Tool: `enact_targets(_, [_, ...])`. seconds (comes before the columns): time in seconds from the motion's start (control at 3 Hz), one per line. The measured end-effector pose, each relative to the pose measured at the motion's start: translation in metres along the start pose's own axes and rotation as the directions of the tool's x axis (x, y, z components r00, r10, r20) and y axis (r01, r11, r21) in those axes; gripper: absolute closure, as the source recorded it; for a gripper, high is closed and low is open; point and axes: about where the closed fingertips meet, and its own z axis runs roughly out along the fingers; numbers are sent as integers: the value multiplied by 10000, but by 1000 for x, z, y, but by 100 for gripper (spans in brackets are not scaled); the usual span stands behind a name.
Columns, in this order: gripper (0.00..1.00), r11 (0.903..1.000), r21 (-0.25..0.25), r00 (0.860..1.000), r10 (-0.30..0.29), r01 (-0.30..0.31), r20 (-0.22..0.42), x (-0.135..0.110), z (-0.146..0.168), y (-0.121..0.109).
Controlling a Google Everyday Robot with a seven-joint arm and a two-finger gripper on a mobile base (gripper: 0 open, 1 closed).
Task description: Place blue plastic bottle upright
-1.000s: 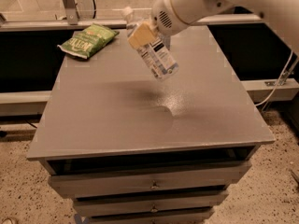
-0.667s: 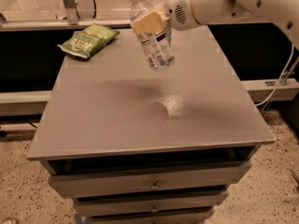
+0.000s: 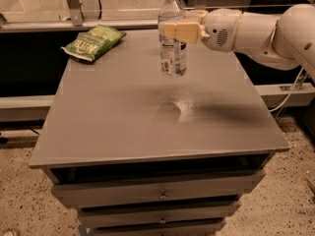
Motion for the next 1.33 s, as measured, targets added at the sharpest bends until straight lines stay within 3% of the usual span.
enact_targets(0.33, [100,9871,-1096,9877,-1037,1166,1174,-6,3,26])
enact_targets(0.67, [100,9543,-1666,9567,-2145,2482,1967,-2,3,48])
enact_targets(1.0, [100,9278,-2091,9371,-2595,3090,2335,12,5,64])
enact_targets(1.33, [100,9195,-2543,9445,-2485,2997,2146,40,8,74])
